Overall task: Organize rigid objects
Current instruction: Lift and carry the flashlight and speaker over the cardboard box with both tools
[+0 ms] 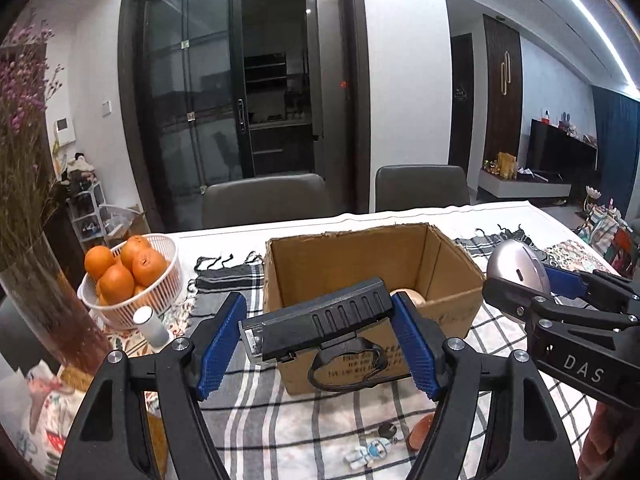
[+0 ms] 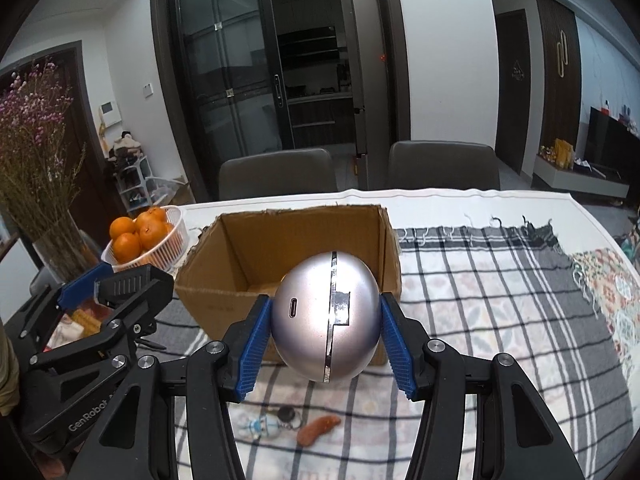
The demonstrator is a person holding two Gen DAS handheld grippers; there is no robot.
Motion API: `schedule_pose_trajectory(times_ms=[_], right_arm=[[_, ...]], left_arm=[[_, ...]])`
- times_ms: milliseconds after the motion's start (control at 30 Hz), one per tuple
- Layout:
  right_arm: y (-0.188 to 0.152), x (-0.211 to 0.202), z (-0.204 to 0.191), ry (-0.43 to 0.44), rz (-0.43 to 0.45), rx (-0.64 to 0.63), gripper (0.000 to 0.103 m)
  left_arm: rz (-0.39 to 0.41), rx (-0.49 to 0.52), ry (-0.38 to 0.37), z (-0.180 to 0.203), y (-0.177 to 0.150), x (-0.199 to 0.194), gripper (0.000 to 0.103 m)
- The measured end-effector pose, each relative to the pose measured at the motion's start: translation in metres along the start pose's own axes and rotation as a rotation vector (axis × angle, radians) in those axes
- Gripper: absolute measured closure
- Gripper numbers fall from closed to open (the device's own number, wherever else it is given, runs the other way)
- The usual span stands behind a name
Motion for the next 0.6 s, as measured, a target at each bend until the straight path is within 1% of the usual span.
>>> schedule_pose_trajectory(times_ms=[200,467,600], right_arm=[[0.018,0.015,0.004,0.001,-0.015,-0.013,0.049],[0.037,0.041,0.009,0.016,-0.056,-0.027,0.049],[0.041,0.060,0.013,0.027,-0.092,-0.026,0.049]], left_arm=[[-0.052,0.010,-0.017,0.000,0.012,0.019,0.030],[-0.094,0.040,0.003,-0.001,0.027,0.047,0.030],[-0.133,0.051,0.010,0.000,0.030,0.066,0.030]])
Point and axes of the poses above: each gripper's, at about its wrist camera, not at the fingertips, and x roughly the way its jaws point, z to its right, y to its top, the point moved 3 cm from there along x, roughly the way its jaws point, and after that the axes turned 11 degrees about -x, right-handed, at the moved point
